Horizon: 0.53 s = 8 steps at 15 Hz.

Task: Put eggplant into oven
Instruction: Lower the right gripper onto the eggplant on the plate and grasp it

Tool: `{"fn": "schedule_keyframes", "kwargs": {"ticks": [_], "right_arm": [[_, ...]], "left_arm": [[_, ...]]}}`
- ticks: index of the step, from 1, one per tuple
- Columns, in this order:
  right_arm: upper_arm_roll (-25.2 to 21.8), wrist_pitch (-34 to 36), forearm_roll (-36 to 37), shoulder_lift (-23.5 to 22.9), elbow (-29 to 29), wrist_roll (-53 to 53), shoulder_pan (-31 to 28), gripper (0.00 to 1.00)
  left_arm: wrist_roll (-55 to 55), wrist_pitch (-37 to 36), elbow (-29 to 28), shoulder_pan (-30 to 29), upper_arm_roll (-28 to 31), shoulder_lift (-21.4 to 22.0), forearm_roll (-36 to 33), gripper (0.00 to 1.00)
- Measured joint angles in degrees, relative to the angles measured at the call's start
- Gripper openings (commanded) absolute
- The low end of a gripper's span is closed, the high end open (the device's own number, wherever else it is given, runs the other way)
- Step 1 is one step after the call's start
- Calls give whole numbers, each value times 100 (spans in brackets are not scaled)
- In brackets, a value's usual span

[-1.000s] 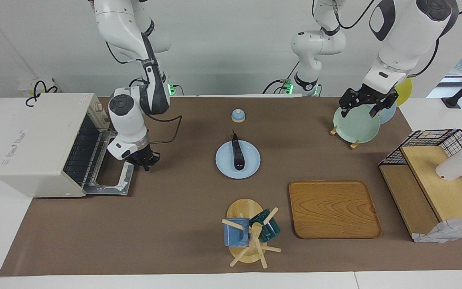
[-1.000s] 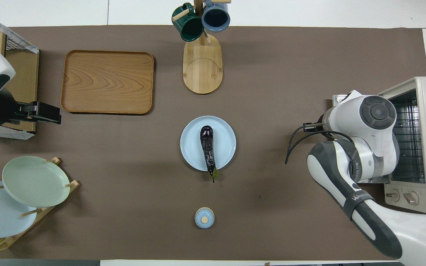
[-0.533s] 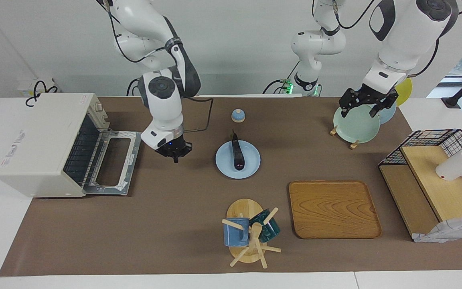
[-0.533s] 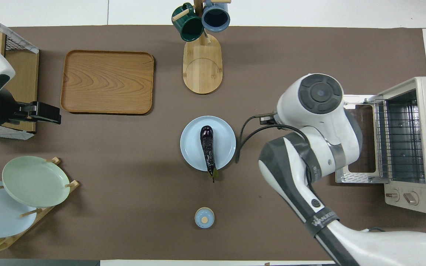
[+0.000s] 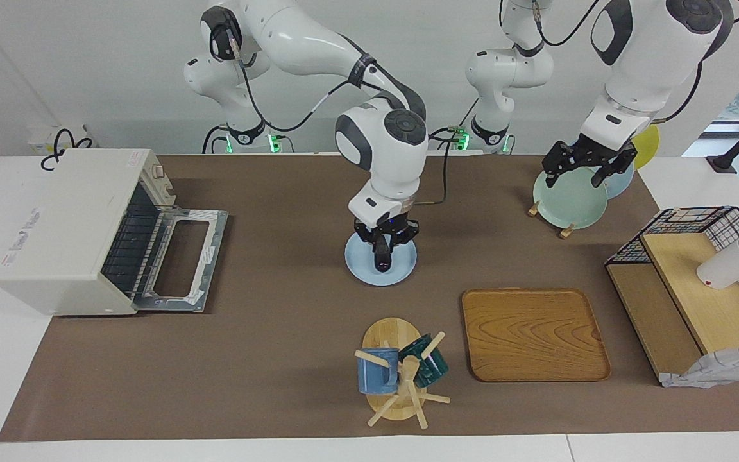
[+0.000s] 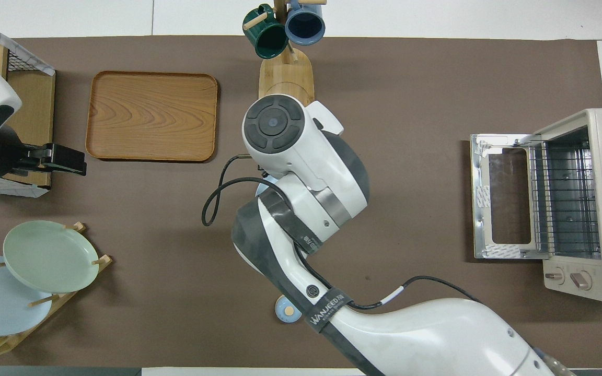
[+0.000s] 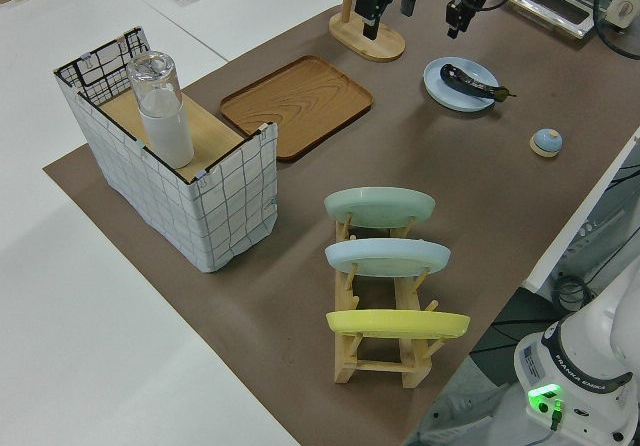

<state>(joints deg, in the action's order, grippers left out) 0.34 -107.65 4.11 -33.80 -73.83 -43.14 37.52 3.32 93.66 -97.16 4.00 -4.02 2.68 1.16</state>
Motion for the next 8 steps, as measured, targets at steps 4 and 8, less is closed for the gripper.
{"fn": "schedule_keyframes", "kwargs": {"ticks": [4, 8], "right_arm": [[52, -613, -23, -95, -136, -446, 481, 40], [47, -1506, -15, 87, -1175, -657, 742, 40]], "left_arm": [[0, 0, 0, 0, 0, 0, 0, 100], [0, 0, 0, 0, 0, 0, 0, 100]]}}
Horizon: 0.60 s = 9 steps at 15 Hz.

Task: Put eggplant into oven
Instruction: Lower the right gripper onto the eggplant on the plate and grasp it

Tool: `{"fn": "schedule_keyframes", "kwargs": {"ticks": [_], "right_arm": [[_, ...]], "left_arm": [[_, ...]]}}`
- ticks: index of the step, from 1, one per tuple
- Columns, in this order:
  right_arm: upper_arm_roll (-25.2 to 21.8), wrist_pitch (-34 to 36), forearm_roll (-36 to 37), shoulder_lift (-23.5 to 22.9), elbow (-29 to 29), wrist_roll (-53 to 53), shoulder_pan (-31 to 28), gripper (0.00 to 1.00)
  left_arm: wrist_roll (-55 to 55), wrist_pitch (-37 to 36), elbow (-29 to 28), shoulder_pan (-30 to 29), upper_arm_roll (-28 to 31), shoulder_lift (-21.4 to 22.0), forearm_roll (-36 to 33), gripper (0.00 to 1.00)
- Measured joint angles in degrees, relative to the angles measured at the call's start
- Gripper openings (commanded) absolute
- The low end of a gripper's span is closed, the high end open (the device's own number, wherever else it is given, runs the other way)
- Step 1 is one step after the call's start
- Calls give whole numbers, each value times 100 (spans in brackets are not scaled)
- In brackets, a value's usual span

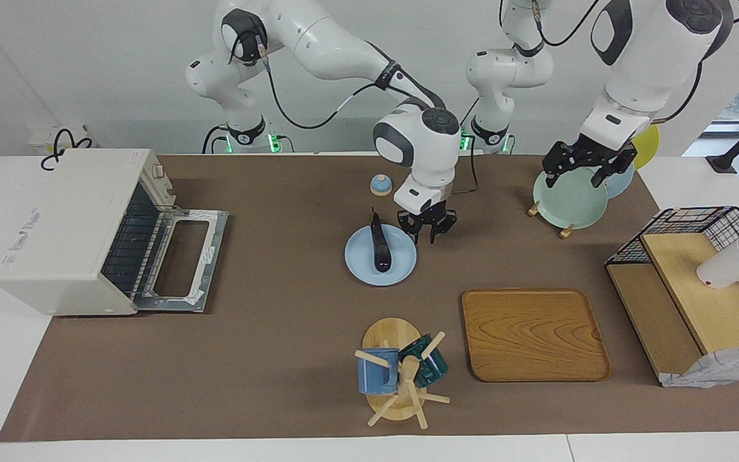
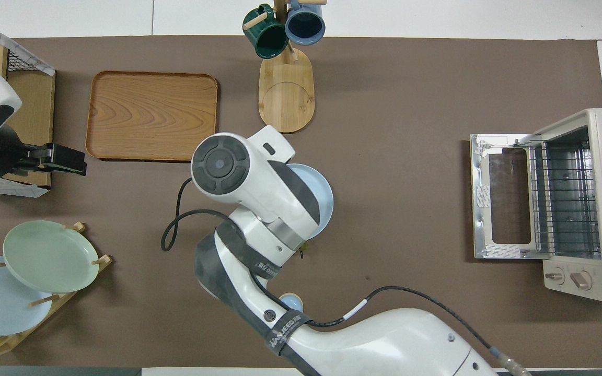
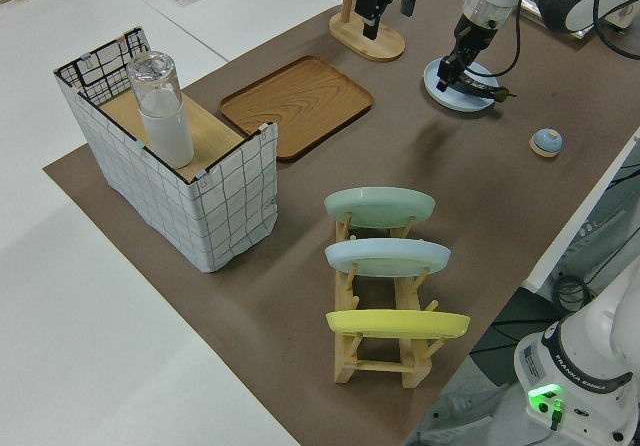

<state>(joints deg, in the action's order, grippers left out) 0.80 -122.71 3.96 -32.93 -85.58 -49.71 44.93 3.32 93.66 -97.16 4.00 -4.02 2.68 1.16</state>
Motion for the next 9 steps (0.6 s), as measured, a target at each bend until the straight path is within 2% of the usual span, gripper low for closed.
{"fn": "schedule_keyframes", "kwargs": {"ticks": [9], "right_arm": [[-31, -1138, 53, 446, -1339, 9, -12, 38]], "left_arm": [[0, 0, 0, 0, 0, 0, 0, 100]]}}
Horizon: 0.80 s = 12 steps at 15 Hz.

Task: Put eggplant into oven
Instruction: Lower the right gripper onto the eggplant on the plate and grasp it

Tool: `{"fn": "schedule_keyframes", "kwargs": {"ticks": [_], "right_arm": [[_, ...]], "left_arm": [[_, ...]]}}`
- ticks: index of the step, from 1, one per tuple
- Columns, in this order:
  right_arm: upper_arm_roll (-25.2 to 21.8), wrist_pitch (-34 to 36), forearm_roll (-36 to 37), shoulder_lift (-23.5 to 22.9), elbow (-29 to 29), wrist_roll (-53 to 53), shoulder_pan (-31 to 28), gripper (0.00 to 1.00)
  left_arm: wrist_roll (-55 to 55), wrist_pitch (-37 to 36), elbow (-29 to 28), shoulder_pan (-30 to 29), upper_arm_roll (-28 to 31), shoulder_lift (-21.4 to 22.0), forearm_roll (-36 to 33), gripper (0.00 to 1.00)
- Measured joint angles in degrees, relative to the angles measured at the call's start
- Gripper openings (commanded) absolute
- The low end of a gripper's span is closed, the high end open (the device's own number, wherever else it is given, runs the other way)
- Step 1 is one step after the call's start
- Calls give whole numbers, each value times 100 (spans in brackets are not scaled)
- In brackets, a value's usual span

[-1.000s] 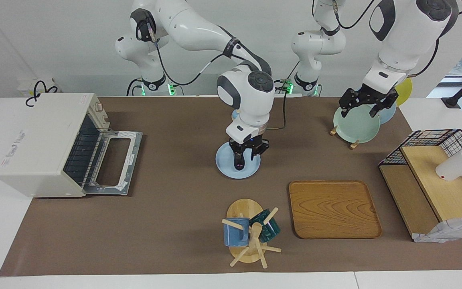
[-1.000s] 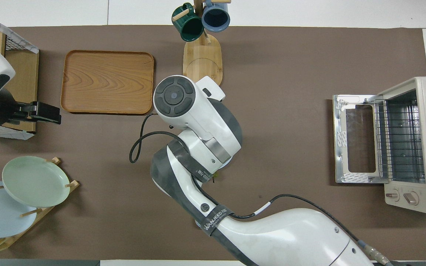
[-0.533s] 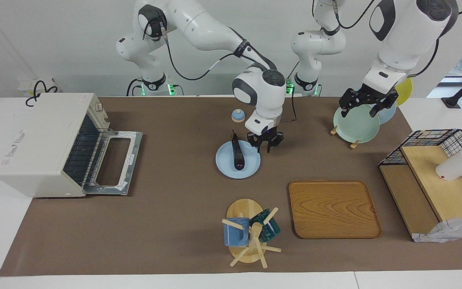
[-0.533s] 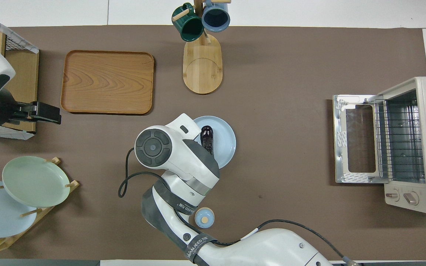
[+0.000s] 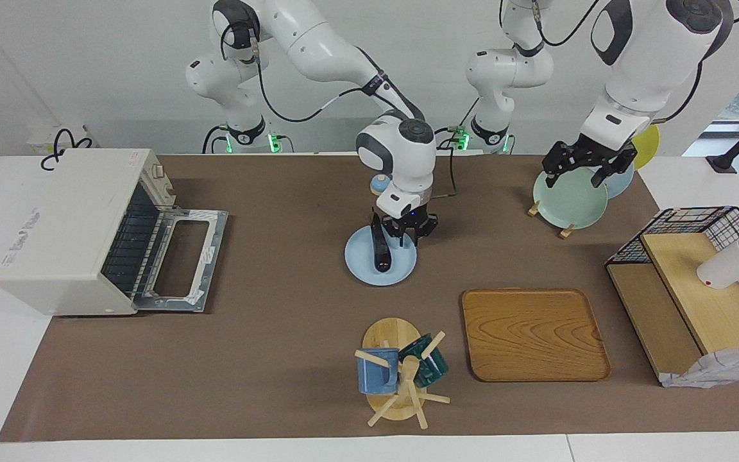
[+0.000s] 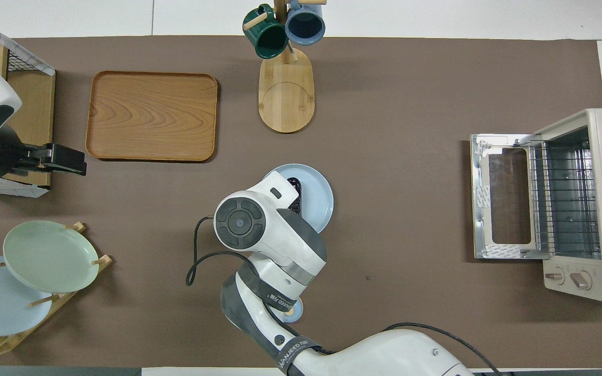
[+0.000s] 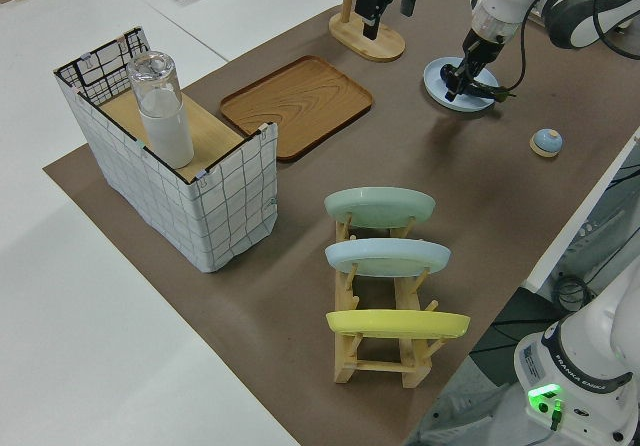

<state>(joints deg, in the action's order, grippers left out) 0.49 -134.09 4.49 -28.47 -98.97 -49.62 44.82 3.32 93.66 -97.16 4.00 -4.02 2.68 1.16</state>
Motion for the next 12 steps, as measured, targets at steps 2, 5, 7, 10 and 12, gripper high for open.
{"fn": "schedule_keyframes", "kwargs": {"ticks": [2, 5, 7, 10, 12], "right_arm": [[6, -6, 1, 27, -28, 0, 27, 38], [16, -6, 1, 35, -30, 2, 68, 38], [26, -6, 1, 35, -44, 27, 87, 38], [27, -6, 1, 35, -70, 86, 88, 38], [27, -6, 2, 35, -97, 107, 88, 37]], "left_arm": [[0, 0, 0, 0, 0, 0, 0, 100], [0, 0, 0, 0, 0, 0, 0, 100], [0, 0, 0, 0, 0, 0, 0, 100], [0, 0, 0, 0, 0, 0, 0, 100], [0, 0, 0, 0, 0, 0, 0, 100]]}}
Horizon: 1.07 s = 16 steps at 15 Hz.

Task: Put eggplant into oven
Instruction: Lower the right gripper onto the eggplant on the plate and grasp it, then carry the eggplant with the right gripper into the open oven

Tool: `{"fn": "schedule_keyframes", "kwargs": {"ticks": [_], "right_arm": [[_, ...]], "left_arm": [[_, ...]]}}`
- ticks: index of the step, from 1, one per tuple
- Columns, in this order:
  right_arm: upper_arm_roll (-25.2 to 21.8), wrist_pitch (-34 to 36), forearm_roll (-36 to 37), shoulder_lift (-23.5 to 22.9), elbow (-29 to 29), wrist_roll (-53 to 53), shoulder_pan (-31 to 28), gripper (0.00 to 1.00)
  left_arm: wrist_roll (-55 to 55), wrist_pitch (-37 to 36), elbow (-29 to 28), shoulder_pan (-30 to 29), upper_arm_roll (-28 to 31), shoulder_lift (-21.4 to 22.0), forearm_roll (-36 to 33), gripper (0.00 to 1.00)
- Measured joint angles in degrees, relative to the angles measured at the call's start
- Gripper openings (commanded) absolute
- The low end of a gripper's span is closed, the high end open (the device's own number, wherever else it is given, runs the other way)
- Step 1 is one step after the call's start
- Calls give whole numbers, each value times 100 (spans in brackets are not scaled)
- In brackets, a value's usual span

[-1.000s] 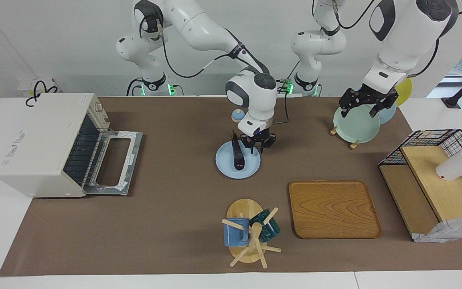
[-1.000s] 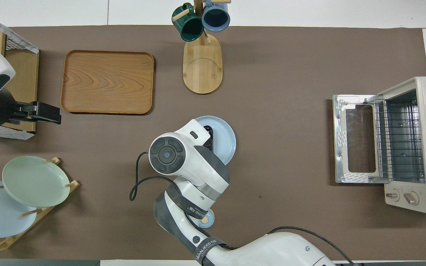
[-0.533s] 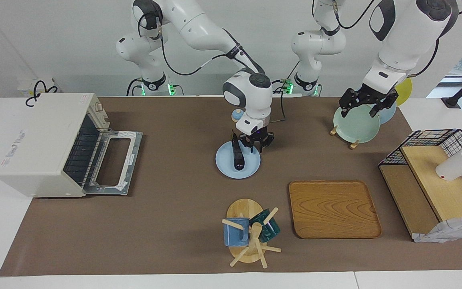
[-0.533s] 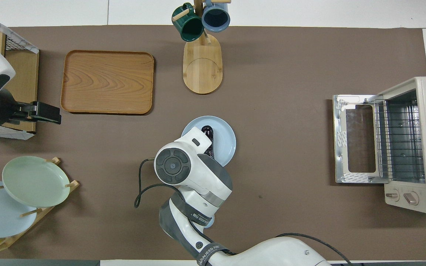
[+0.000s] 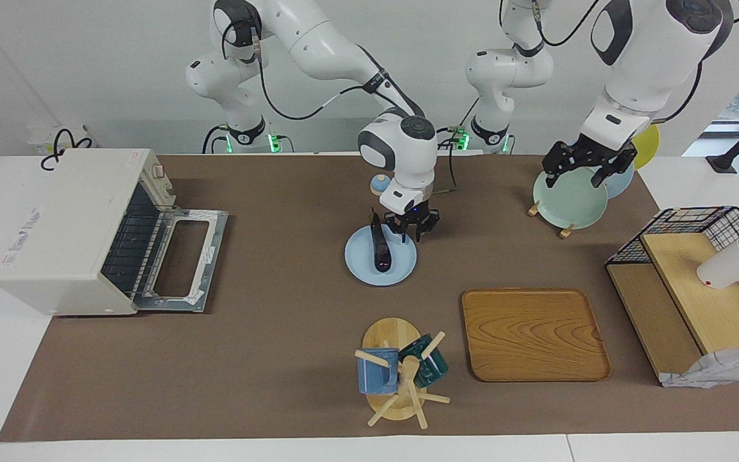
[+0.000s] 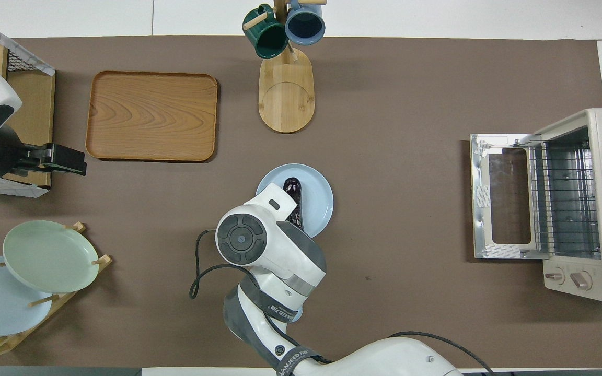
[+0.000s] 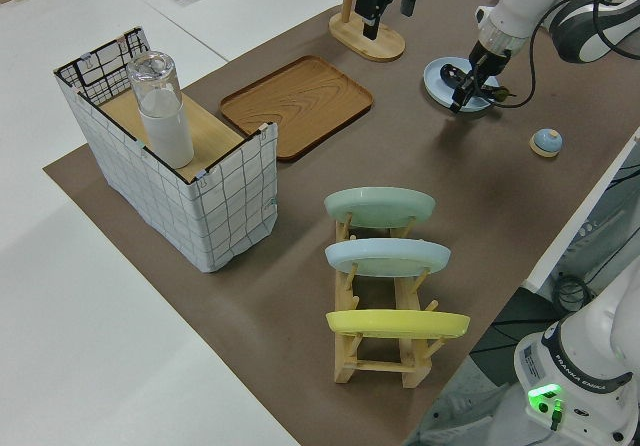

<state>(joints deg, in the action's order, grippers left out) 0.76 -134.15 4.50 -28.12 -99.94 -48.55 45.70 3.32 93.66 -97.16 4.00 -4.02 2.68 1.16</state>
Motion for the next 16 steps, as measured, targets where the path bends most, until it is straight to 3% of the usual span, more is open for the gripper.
{"fn": "schedule_keyframes", "kwargs": {"ticks": [3, 5, 10, 16], "right_arm": [[0, -192, 0, 17, -127, 64, 0, 31], [0, -323, 0, 45, -250, 69, 0, 2], [5, -198, 186, 154, -299, 166, 4, 0], [-40, 1158, 725, 282, 125, 204, 3, 0]], "left_arm": [[0, 0, 0, 0, 0, 0, 0, 100], [0, 0, 0, 0, 0, 0, 0, 100], [0, 0, 0, 0, 0, 0, 0, 100], [0, 0, 0, 0, 0, 0, 0, 100]]}}
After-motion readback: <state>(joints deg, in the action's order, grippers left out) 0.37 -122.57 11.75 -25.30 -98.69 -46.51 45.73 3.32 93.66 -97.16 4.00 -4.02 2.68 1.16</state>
